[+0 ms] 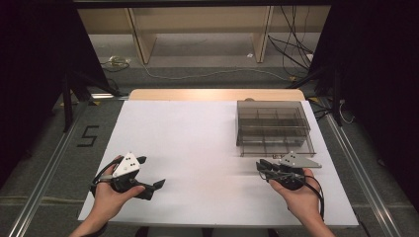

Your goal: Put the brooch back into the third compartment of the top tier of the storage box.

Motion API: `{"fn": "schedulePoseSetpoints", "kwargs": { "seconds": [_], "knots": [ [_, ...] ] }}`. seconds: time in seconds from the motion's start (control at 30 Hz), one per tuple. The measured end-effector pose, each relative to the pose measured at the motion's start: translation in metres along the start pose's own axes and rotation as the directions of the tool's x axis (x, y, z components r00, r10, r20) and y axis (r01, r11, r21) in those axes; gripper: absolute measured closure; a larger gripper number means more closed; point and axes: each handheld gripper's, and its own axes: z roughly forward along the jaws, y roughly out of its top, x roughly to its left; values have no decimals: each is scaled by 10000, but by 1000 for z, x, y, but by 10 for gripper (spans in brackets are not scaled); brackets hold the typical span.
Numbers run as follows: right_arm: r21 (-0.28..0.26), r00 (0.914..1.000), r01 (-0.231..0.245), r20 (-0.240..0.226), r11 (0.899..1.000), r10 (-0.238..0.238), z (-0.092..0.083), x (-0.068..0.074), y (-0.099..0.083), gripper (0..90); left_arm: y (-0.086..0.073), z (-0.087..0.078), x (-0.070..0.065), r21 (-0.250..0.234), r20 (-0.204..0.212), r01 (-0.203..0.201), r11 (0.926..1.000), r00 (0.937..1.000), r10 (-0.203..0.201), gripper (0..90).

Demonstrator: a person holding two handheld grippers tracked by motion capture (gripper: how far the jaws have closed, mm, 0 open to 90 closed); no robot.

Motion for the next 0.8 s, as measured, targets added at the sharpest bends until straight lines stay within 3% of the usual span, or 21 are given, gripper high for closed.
{"fn": "schedulePoseSetpoints", "kwargs": {
  "seconds": [0.8],
  "knots": [
    [-200,9998,-123,147,9997,126,-3,-4,3,786,0,0,0,8,2,-9,10000,10000,9,0]
  ]
}}
